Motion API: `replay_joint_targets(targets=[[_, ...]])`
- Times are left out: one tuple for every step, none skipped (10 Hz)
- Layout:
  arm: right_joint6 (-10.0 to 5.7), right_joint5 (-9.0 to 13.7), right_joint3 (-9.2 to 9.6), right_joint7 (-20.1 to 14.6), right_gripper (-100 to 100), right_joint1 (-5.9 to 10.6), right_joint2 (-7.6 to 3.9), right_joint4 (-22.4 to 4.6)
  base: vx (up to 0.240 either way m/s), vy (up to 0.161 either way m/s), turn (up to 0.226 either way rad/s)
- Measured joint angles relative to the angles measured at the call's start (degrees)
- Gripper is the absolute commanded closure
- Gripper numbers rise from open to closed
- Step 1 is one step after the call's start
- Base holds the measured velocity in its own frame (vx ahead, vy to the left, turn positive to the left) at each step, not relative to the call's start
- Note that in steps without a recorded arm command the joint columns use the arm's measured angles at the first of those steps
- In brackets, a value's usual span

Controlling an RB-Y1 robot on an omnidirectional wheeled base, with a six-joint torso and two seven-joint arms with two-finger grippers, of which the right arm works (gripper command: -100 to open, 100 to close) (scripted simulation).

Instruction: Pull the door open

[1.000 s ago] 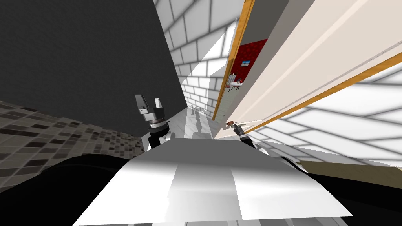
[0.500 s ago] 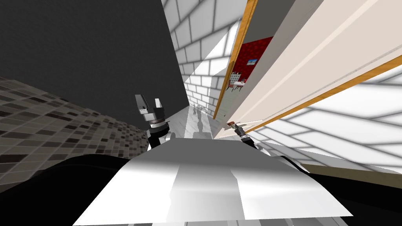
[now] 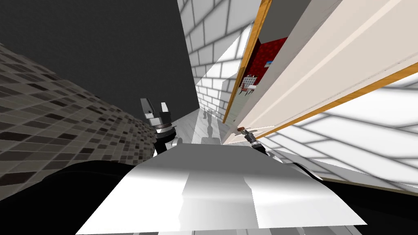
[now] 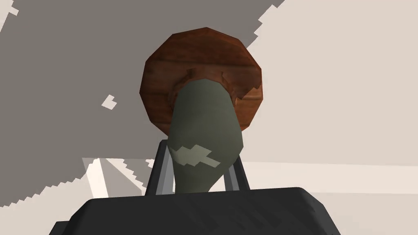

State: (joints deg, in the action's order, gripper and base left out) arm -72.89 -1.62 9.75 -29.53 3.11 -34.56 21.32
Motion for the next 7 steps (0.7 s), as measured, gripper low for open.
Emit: replay_joint_targets(targets=[[-0.17, 0.09, -0.08, -0.1, 100, -0.55, -0.33, 0.46, -0.165, -0.094, 0.119], [-0.65, 0.05, 0.0, -0.15, 100, -0.56, -0.32, -0.06, -0.148, -0.083, 0.176], [-1.12, 0.08, 0.01, -0.2, 100, -0.96, -0.47, -0.21, -0.149, -0.089, 0.133], [-1.55, 0.08, 0.04, -0.24, 100, -1.16, -0.53, -0.42, -0.178, -0.091, 0.147], [-2.13, 0.1, 0.05, -0.28, 100, -1.21, -0.6, -0.81, -0.181, -0.081, 0.135], [-3.49, 0.01, 0.16, -0.3, 100, -0.27, -0.49, -3.03, -0.157, -0.087, 0.138], [-3.66, 0.06, 0.13, -0.36, 100, -0.88, -0.68, -2.46, -0.152, -0.096, 0.129]])
